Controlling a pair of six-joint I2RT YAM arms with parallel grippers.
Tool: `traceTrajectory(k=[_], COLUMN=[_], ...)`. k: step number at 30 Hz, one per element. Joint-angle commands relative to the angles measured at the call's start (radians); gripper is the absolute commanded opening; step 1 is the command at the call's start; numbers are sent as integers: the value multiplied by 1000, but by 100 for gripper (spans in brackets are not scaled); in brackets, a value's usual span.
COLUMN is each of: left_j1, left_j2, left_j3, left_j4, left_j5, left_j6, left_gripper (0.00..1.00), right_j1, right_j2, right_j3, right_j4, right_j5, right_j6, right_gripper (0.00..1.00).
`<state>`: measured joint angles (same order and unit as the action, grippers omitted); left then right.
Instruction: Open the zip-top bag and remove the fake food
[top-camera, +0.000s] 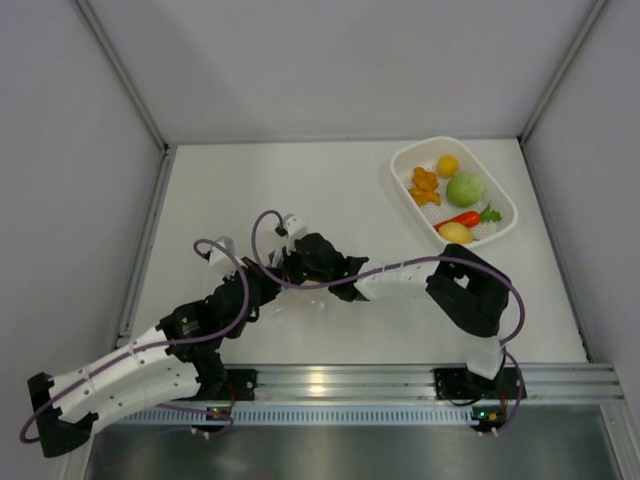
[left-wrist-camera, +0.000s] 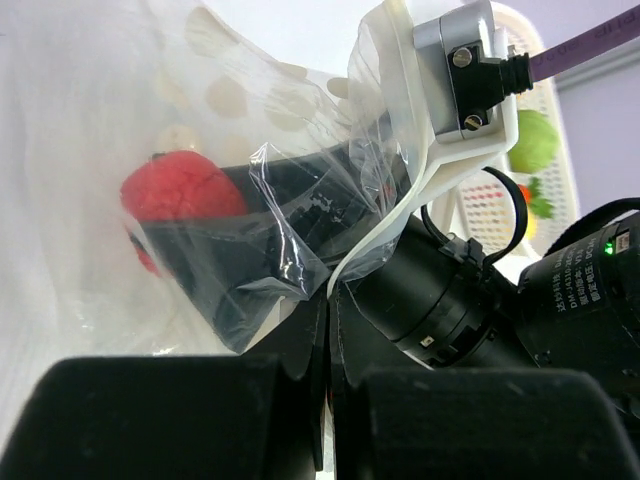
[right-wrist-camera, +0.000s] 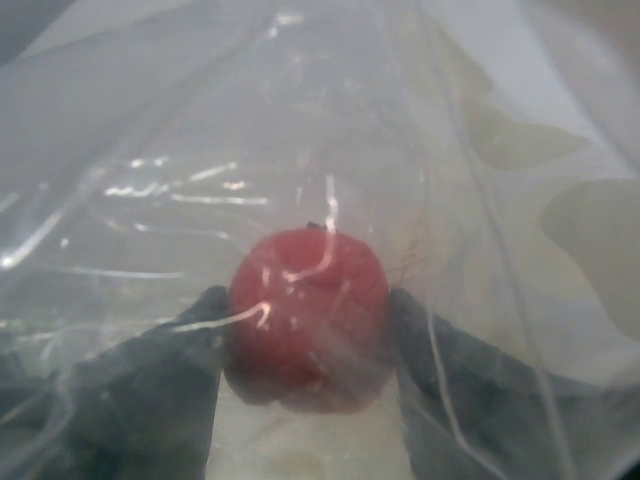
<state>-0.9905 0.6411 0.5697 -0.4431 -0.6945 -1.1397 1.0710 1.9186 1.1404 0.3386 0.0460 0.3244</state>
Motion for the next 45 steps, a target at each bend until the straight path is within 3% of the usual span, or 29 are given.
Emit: traceTrajectory(k=[1,5,11,21,27,34,39,42,45], left_j1=[16,16,15,15,16,15,15,15,15], left_j2=[3,12,55,17,97,102,17,-17,-11], left_j3=[22,38,113,209,233,225,162,133,125], left_j4=[-48,-45,-54,-144,-143,-106,-109,-108,-102], left_j5=[-88,-68,-46,-269,-266,-97,-122,-131,-123], left_j6=[66,101,218,287,305,392,385,376,377], left_gripper=[0,0,0,0,0,0,0,0,0], right_j1=[9,9,15,56,107,118,118,118,116], right_j2=[-177,-266,-247,-263,-340,-424,-484,-585,-694], right_j3=[-22,-39,88,85,47,45,45,-65,-276], right_j4=[37,-19,-288,-542,-435,-348,-349,-172,96], right_j5=[-37,-37,24,193,111,-92,-23,-11,-29], right_j6=[-13,-10,-51,79,-7,-221,-240,-229,-232], right_gripper=[24,24,16,13,13,13,11,9,9])
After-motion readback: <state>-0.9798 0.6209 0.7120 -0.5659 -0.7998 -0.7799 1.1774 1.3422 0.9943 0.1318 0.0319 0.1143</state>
